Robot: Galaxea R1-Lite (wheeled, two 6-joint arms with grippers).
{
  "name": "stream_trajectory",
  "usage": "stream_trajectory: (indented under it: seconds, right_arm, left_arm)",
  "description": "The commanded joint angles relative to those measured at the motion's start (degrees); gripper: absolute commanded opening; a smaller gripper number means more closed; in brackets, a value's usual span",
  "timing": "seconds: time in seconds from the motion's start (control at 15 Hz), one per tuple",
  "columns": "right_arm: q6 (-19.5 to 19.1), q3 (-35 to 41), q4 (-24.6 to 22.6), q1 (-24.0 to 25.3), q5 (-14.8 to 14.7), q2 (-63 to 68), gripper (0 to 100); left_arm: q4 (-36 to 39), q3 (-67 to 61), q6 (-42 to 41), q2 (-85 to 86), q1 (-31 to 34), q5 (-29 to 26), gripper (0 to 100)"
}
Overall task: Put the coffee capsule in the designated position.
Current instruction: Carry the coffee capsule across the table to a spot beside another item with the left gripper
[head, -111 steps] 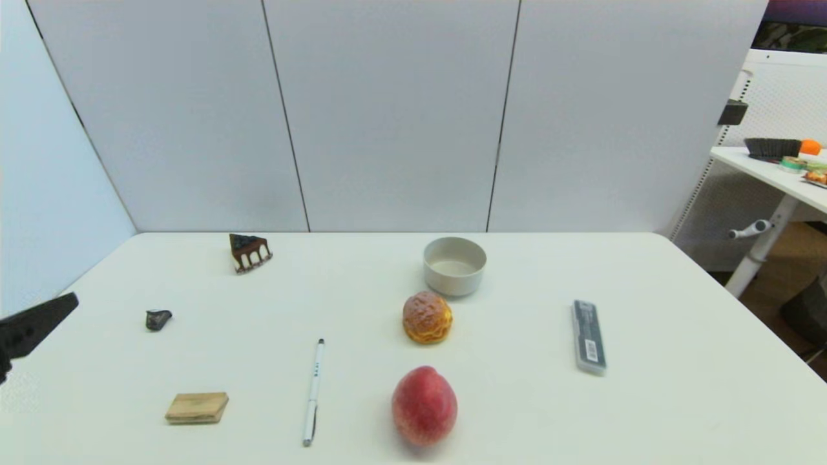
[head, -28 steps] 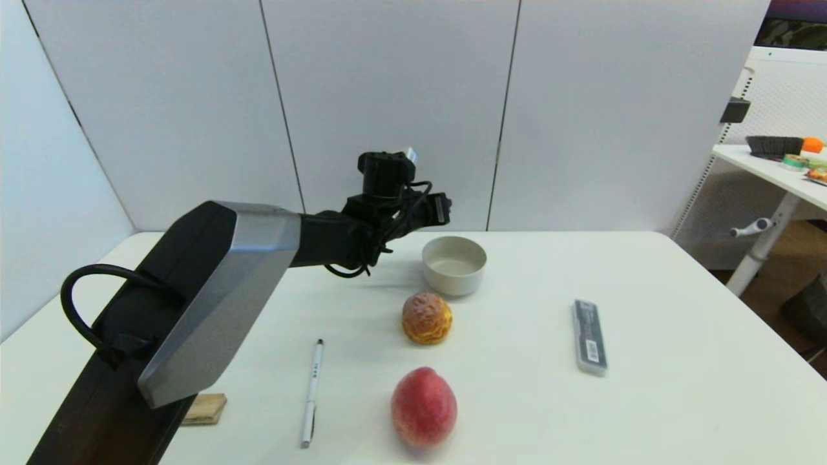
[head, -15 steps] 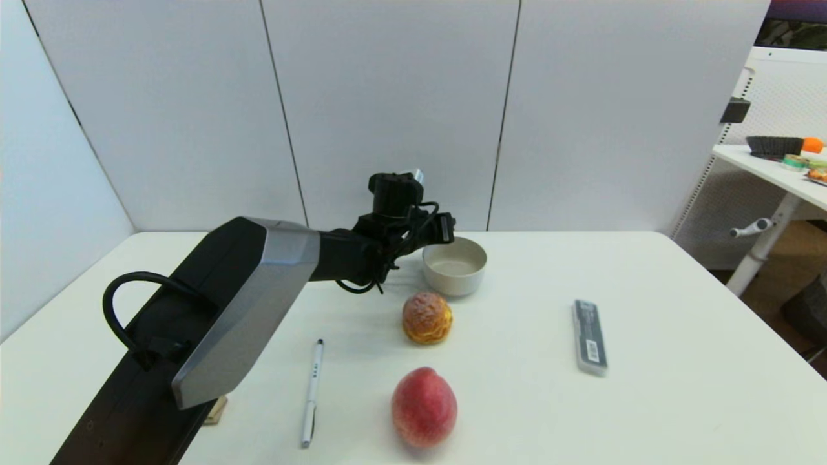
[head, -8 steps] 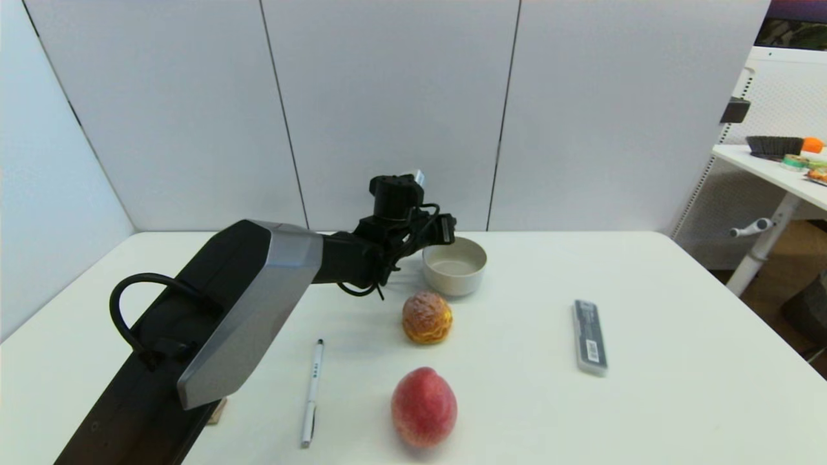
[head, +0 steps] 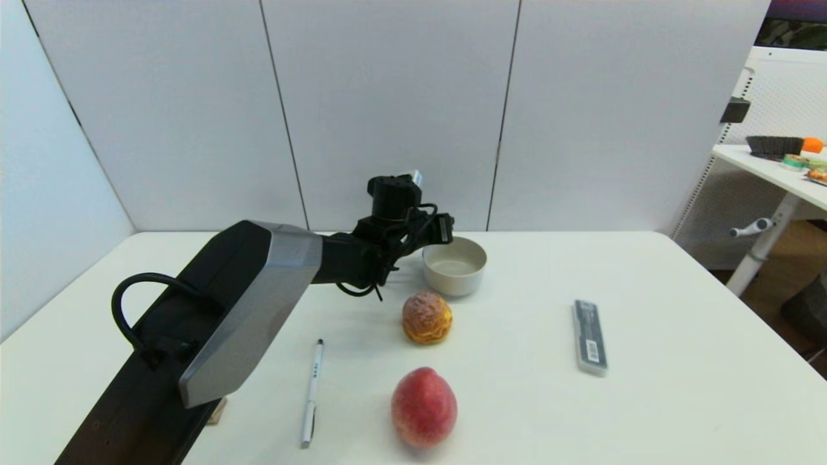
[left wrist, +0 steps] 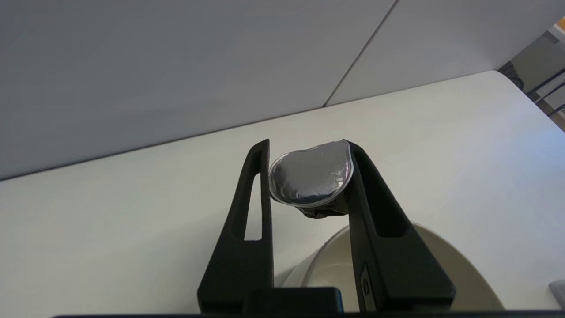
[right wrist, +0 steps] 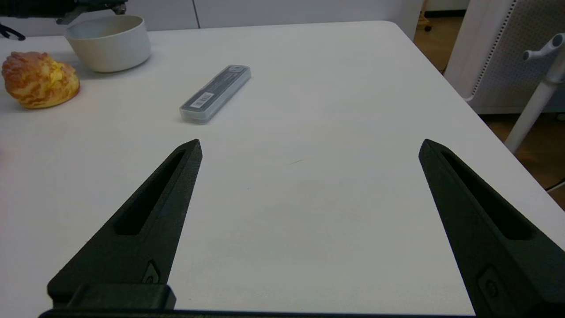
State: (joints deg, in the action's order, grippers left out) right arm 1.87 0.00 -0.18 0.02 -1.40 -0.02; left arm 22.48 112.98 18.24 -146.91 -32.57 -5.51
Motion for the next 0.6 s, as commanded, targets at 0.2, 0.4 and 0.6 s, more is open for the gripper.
stream_trajectory:
  seconds: [0.2,0.4,0.6]
  right_arm:
    - [0.0,0.0,0.0,0.1,0.0,0.0,100]
    - [0.0,0.0,0.0,0.0,0.0,0.0,100]
    - [0.0,0.0,0.0,0.1,0.0,0.0,100]
  left_arm:
    - [0.5,0.0,0.2,-0.1,0.1,0.0,100]
    - [0.5,0.0,0.1,-0.1,0.1,-0.1,100]
    - [1.1,0.0,0.1,-0.1,0.1,-0.1,100]
